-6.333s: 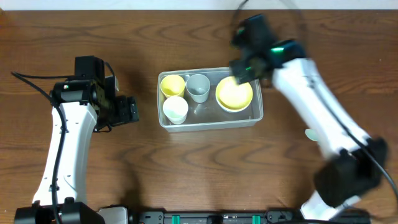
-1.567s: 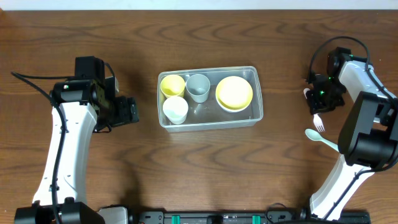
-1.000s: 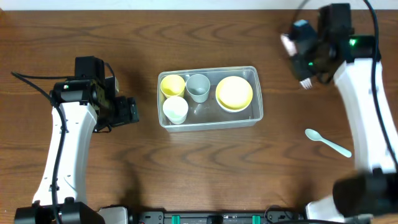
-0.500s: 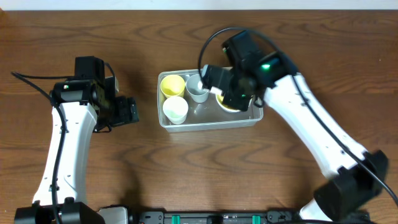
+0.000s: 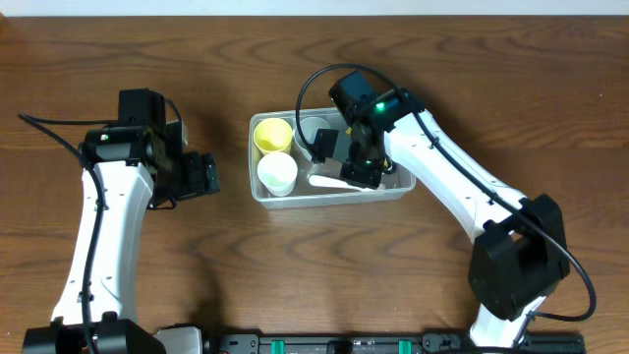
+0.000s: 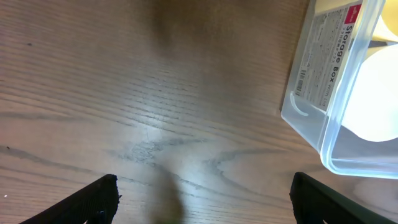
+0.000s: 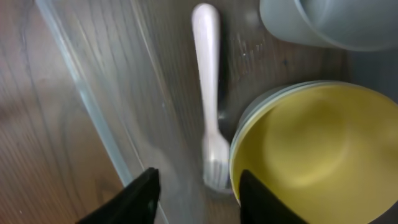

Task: Pack container
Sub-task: 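Carry the white fork into the box beside the yellow bowl, then release the fork and move the right gripper to the green spoon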

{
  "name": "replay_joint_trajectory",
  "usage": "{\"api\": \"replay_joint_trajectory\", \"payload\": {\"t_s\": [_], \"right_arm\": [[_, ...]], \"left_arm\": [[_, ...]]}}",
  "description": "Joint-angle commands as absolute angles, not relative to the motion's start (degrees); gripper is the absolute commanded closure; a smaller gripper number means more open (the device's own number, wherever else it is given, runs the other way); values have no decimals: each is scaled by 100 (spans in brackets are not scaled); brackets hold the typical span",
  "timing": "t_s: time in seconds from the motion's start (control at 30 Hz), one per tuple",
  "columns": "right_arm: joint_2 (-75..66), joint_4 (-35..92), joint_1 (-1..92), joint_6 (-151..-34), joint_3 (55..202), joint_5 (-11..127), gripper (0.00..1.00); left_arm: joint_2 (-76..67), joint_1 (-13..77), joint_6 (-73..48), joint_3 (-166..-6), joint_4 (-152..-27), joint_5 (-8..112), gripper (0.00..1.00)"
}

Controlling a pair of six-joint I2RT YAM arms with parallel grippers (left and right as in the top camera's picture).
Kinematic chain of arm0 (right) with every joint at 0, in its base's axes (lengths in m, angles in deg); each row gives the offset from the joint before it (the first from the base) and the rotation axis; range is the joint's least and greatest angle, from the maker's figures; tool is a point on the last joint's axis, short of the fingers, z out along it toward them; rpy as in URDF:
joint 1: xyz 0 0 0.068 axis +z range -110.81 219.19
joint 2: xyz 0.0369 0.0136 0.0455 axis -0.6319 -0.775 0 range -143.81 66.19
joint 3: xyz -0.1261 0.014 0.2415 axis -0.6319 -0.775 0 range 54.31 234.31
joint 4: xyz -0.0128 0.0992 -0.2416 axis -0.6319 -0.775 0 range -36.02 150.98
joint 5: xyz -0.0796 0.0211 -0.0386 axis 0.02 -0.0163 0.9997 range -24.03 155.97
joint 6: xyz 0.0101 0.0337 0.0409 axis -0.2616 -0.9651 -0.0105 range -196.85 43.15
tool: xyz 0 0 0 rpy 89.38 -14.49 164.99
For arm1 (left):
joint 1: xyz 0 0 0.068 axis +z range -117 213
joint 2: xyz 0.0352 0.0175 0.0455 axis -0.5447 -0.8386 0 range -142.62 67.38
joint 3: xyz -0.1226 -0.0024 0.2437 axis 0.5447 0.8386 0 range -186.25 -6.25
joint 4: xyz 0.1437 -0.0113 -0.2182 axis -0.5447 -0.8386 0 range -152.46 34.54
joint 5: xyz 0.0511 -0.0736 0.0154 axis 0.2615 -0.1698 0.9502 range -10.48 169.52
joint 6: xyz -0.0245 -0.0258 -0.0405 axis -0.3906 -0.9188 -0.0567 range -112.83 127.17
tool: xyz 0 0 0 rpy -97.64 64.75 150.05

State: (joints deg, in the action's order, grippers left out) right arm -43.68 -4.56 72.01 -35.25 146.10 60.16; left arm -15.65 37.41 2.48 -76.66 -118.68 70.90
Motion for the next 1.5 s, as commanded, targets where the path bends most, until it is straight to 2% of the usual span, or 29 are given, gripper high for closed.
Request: {"api": "replay_joint_trajectory", "payload": {"t_s": [0.0, 0.17, 0.33, 0.37, 0.43, 0.53, 0.6, 0.7, 0.8, 0.9, 1.03, 1.13, 1.47], "right_arm": [[-4355, -460, 7291, -3514, 14608, 5986, 52], [-4099, -148, 7238, -4427, 14647, 6781, 49], [-3273, 405, 6849, -5684, 14719, 7758, 45], [-3078, 512, 6709, -6067, 14719, 7822, 41], [-2672, 635, 6314, -7042, 14719, 7817, 23], [-2232, 377, 5540, -9028, 14719, 7815, 15], [-2086, -111, 5002, -10407, 14719, 7800, 1], [-2084, -932, 4169, -11937, 14713, 7551, 1], [-2197, -1470, 3470, -12685, 14627, 7409, 1], [-2232, -1575, 3033, -13245, 14369, 7430, 1], [-2232, -1595, 2674, -14591, 13703, 7435, 1], [-2232, -1273, 2548, -15384, 13005, 7435, 1], [-2232, 1170, 2521, -15393, 10763, 7629, 1]], "left_arm": [[-1495, 3760, 237, -7660, -11899, 7114, 12], [-1495, 3760, 237, -7660, -11901, 7114, 12], [-1495, 3758, 237, -7660, -11901, 7114, 12], [-1495, 3760, 237, -7660, -11899, 7114, 12], [-1495, 3760, 237, -7660, -11899, 7114, 12], [-1495, 3758, 237, -7660, -11899, 7114, 12], [-1495, 3758, 237, -7660, -11899, 7114, 12], [-1495, 3758, 237, -7660, -11901, 7112, 12], [-1495, 3758, 235, -7660, -11901, 7112, 12], [-1495, 3758, 235, -7660, -11901, 7112, 12], [-1495, 3758, 235, -7660, -11901, 7112, 12], [-1495, 3758, 235, -7660, -11910, 7112, 12], [-1495, 3758, 237, -7660, -11940, 7112, 12]]}}
